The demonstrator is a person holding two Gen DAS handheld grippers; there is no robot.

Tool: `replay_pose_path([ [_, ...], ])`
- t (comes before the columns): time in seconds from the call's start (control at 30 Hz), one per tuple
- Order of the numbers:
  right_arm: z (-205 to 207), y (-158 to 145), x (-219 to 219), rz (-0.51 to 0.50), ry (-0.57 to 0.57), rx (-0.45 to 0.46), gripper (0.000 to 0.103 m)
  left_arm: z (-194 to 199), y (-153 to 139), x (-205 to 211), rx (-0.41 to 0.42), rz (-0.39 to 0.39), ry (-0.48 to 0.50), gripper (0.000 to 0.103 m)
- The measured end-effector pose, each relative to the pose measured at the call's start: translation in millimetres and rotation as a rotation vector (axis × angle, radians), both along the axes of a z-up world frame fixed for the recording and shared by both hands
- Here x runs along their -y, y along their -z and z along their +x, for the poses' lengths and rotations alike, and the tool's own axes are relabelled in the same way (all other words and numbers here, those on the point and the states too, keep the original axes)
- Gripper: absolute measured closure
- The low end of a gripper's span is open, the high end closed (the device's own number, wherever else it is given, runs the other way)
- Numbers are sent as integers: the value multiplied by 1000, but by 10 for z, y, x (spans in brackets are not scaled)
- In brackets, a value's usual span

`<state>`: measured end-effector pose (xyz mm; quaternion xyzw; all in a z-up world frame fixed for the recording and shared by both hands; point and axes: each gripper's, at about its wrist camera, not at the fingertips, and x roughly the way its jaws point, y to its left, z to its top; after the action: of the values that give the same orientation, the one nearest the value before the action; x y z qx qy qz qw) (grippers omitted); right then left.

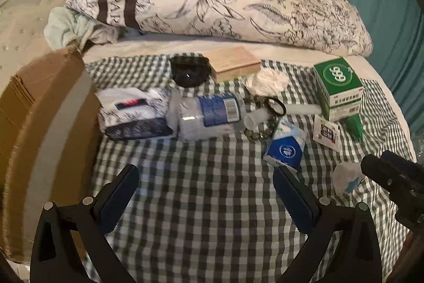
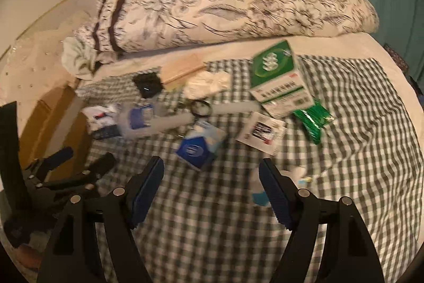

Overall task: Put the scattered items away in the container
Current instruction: 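Move both open tools back over the scattered items on the sheet, then grasp the blue Vinda tissue pack with the left tool while the right tool grasps the white plush bunny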

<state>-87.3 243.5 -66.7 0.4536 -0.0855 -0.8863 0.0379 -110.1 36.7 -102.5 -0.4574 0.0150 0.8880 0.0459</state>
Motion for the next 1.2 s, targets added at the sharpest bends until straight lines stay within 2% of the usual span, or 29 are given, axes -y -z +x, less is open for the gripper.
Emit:
replay_pose_path([
  [0.23,4,344,-322,-11,58,64,29,-52,257,-224,26,46,31,0],
  [0.57,-45,702,-595,-24,111,138,29,-268,591,-729,29,-5,158,0],
  [0.67,-75,728,-595,-47,110,142,29,-347,678,-823,38,-9,183,0],
  [0.8,-125,727,-578,-47,102,141,29,-486,761,-905,55,23,211,0],
  [0.93,-171,745,-590,-61,100,140,29,-618,883,-1003,87,-12,219,0],
  [1.03,-206,764,-585,-85,105,154,29,-638,942,-1010,90,2,222,0],
  [1.2,-242,777,-535,-51,109,158,25,-708,944,-984,85,8,212,0],
])
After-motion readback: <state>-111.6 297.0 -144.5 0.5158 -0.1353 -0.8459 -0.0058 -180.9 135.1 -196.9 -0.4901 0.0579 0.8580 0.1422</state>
